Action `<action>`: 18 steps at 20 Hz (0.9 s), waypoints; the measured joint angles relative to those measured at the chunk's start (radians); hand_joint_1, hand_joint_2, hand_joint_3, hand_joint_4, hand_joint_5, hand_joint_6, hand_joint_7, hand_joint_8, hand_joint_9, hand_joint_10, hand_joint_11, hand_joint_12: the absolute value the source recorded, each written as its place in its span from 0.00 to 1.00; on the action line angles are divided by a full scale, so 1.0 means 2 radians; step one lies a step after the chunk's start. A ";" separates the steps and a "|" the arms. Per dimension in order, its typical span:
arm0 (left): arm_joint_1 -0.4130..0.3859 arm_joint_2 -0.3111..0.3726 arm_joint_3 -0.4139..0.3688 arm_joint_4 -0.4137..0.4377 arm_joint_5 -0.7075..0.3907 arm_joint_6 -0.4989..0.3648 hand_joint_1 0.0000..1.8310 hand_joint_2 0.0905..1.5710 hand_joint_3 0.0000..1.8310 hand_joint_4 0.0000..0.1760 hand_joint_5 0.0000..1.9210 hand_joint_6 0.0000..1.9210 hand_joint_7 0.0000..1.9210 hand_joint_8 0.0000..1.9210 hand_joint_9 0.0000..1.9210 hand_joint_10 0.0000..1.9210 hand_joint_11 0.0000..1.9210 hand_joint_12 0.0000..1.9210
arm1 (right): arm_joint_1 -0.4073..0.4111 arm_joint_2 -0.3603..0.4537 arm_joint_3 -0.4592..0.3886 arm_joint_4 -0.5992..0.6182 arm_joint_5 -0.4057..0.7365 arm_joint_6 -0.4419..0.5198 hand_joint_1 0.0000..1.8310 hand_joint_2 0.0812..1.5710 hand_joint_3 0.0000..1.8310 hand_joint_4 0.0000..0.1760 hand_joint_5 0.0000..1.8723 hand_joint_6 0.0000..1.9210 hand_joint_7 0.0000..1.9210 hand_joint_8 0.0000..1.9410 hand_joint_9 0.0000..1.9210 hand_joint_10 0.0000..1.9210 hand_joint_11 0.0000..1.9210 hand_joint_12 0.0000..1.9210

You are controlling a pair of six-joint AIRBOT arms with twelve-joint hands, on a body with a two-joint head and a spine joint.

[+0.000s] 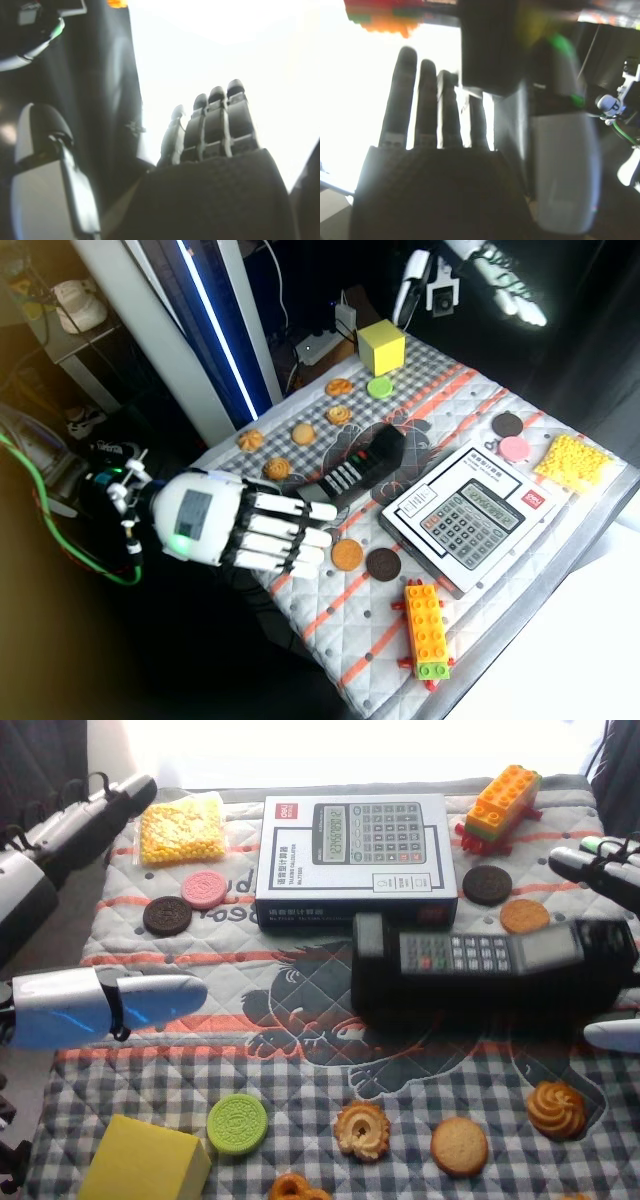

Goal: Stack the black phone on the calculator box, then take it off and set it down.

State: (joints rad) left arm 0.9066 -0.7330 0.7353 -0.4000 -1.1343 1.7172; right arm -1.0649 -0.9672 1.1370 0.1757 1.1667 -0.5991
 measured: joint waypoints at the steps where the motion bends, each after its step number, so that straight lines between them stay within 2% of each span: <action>1: 0.001 0.000 0.000 0.004 0.000 -0.004 0.33 0.52 0.01 0.82 0.00 0.00 0.00 0.00 0.00 0.00 0.00 0.00 | 0.000 0.003 -0.002 -0.004 0.000 0.000 0.39 0.49 0.00 1.00 0.00 0.00 0.00 0.00 0.00 0.00 0.00 0.00; 2: 0.001 0.000 0.000 0.004 -0.002 -0.005 0.32 0.52 0.00 0.83 0.00 0.00 0.00 0.00 0.00 0.00 0.00 0.00 | 0.000 0.009 -0.009 -0.006 0.003 0.000 0.37 0.48 0.00 1.00 0.00 0.00 0.00 0.00 0.00 0.00 0.00 0.00; 3: 0.001 0.001 0.000 0.003 -0.004 -0.005 0.35 0.51 0.00 0.96 0.00 0.00 0.00 0.00 0.00 0.00 0.00 0.00 | -0.001 0.013 -0.014 -0.006 0.011 0.000 0.34 0.47 0.00 1.00 0.00 0.00 0.00 0.00 0.00 0.00 0.00 0.00; 4: 0.004 0.004 0.000 0.005 -0.011 -0.020 0.35 0.51 0.00 0.92 0.00 0.00 0.00 0.00 0.00 0.00 0.00 0.00 | -0.006 0.020 -0.021 -0.008 0.032 0.000 0.29 0.46 0.00 1.00 0.00 0.00 0.00 0.00 0.00 0.00 0.00 0.00; 5: 0.010 0.006 0.006 0.015 -0.020 -0.056 0.36 0.52 0.00 0.98 0.00 0.00 0.00 0.00 0.00 0.00 0.00 0.00 | -0.012 0.027 -0.028 -0.008 0.051 0.000 0.30 0.49 0.00 1.00 0.00 0.00 0.00 0.00 0.00 0.00 0.00 0.00; 7: 0.032 0.007 0.037 0.034 -0.047 -0.197 0.39 0.54 0.01 1.00 0.00 0.00 0.00 0.00 0.00 0.00 0.00 0.00 | -0.033 0.041 -0.039 0.002 0.099 0.000 0.32 0.48 0.00 1.00 0.00 0.00 0.00 0.00 0.00 0.00 0.00 0.00; 8: 0.052 0.005 0.062 0.037 -0.066 -0.287 0.40 0.54 0.01 1.00 0.00 0.00 0.00 0.00 0.00 0.00 0.00 0.00 | -0.051 0.048 -0.048 0.020 0.133 0.000 0.31 0.49 0.00 1.00 0.00 0.00 0.00 0.00 0.00 0.00 0.00 0.00; 9: 0.073 -0.004 0.080 0.022 -0.090 -0.355 0.35 0.54 0.01 1.00 0.00 0.00 0.00 0.00 0.00 0.00 0.00 0.00 | -0.071 0.055 -0.057 0.038 0.164 -0.001 0.30 0.51 0.01 1.00 0.00 0.00 0.00 0.00 0.00 0.00 0.00 0.00; 10: 0.081 -0.007 0.082 0.010 -0.098 -0.373 0.31 0.54 0.01 1.00 0.00 0.00 0.00 0.00 0.00 0.00 0.02 0.01 | -0.077 0.058 -0.061 0.047 0.177 -0.002 0.36 0.53 0.01 1.00 0.00 0.00 0.00 0.00 0.00 0.00 0.00 0.00; 11: 0.089 -0.009 0.080 0.003 -0.108 -0.386 0.31 0.56 0.01 1.00 0.00 0.00 0.00 0.00 0.00 0.00 0.02 0.01 | -0.081 0.060 -0.066 0.052 0.194 -0.002 0.36 0.54 0.01 1.00 0.00 0.00 0.00 0.00 0.00 0.00 0.00 0.00; 13: 0.092 -0.010 0.072 0.049 -0.147 -0.400 0.29 0.59 0.02 1.00 0.00 0.00 0.00 0.00 0.00 0.00 0.01 0.01 | -0.088 0.069 -0.078 0.041 0.226 -0.003 0.35 0.59 0.01 1.00 0.00 0.00 0.00 0.00 0.00 0.00 0.00 0.00; 14: 0.092 -0.010 0.072 0.063 -0.163 -0.408 0.30 0.60 0.02 1.00 0.00 0.00 0.00 0.00 0.00 0.00 0.00 0.00 | -0.088 0.071 -0.082 0.036 0.232 -0.004 0.38 0.59 0.01 1.00 0.00 0.00 0.00 0.00 0.00 0.00 0.00 0.00; 15: 0.092 -0.010 0.072 0.064 -0.180 -0.421 0.27 0.64 0.01 1.00 0.00 0.00 0.00 0.00 0.00 0.00 0.00 0.00 | -0.088 0.071 -0.082 0.032 0.237 -0.005 0.40 0.60 0.01 1.00 0.00 0.00 0.00 0.00 0.00 0.00 0.00 0.00; 16: 0.092 -0.010 0.074 0.059 -0.195 -0.429 0.17 0.68 0.01 1.00 0.00 0.00 0.00 0.00 0.00 0.00 0.00 0.00 | -0.088 0.070 -0.082 0.032 0.237 -0.006 0.37 0.60 0.01 1.00 0.00 0.00 0.00 0.00 0.00 0.00 0.00 0.00; 17: 0.095 -0.010 0.076 0.051 -0.206 -0.436 0.15 0.67 0.00 0.88 0.00 0.00 0.00 0.00 0.00 0.00 0.00 0.00 | -0.088 0.070 -0.082 0.034 0.235 -0.008 0.36 0.62 0.01 1.00 0.00 0.00 0.00 0.00 0.00 0.00 0.00 0.00; 18: 0.097 -0.010 0.078 0.046 -0.221 -0.456 0.22 0.66 0.00 0.65 0.01 0.00 0.00 0.00 0.00 0.00 0.00 0.00 | -0.085 0.070 -0.083 0.031 0.235 -0.008 0.39 0.63 0.01 1.00 0.00 0.00 0.00 0.00 0.00 0.00 0.00 0.00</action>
